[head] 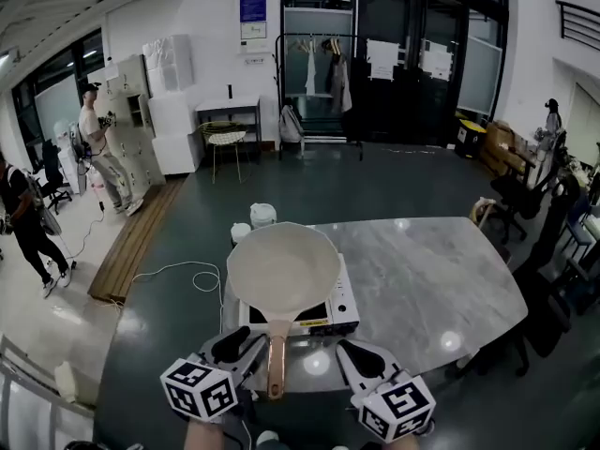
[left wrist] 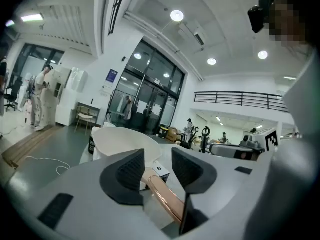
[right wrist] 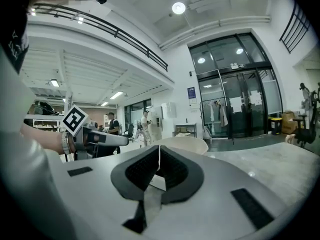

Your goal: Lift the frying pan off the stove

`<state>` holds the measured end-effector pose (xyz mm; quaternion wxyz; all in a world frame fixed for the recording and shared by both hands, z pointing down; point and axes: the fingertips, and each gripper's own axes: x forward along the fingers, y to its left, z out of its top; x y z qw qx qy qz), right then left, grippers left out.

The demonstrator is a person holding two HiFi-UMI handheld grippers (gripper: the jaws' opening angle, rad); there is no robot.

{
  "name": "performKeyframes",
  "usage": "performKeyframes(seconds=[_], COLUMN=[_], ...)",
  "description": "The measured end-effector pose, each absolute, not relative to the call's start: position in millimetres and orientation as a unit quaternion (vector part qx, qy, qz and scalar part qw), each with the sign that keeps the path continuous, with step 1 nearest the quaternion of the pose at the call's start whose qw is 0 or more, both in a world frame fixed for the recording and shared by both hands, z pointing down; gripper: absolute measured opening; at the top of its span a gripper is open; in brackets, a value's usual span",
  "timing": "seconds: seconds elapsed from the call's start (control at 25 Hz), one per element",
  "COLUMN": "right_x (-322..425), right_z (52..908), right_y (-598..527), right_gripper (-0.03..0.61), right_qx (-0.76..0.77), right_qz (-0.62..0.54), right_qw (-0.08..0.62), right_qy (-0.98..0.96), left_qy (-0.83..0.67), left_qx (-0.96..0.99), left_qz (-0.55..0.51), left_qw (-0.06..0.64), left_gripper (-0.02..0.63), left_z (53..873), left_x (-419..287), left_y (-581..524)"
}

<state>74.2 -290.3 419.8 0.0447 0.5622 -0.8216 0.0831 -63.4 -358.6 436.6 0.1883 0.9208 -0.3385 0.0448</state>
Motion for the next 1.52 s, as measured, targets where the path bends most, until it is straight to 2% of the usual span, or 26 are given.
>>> performKeyframes(seconds=[0.12,0.44,0.64,0.88,1.08,1.32,1.4,1.52], right_x=[70.5,57.1,50.2,53.5,51.0,48.4,46.2,41.7], right_z=[420.9,440.8,451.0,457.1,465.1,480.1,481.6,484.7], right_y=[-294.6,-295.5,-291.1,-286.9,-283.3,-279.9,-280.2,-279.6], right_gripper=[0.026,0.026,0.028,0.028,0.028,0.029,0.049,0.144], right_qx=[0.582,0.621,0.630,0.658,0.673,0.662,0.652,0.629], right_qz=[0.088,0.102,0.122,0.134,0.147,0.186,0.199,0.210], right_qw=[0.045,0.061,0.048,0.056,0.069,0.043,0.034,0.038], right_qy=[-0.807,-0.774,-0.766,-0.739,-0.721,-0.725,-0.731,-0.748], left_qy=[-0.302,-0.205,-0.158,-0.104,-0.062,-0.021,-0.016,-0.018], left_qx=[0.926,0.921,0.912,0.889,0.852,0.815,0.813,0.815], left_qz=[0.058,0.069,0.080,0.056,0.025,0.011,0.009,0.000], left_qw=[0.220,0.323,0.369,0.443,0.520,0.578,0.582,0.579], left_gripper=[0.222,0.261,0.273,0.282,0.339,0.357,0.357,0.357], left_z=[449.6,488.5,508.9,516.4,523.9,534.7,533.0,529.7], left_x=[-61.6,-52.5,-43.7,-30.6,-22.3,2.8,10.2,16.6], left_y=[-365.4,-371.5,-376.8,-384.4,-385.6,-380.9,-381.3,-387.5])
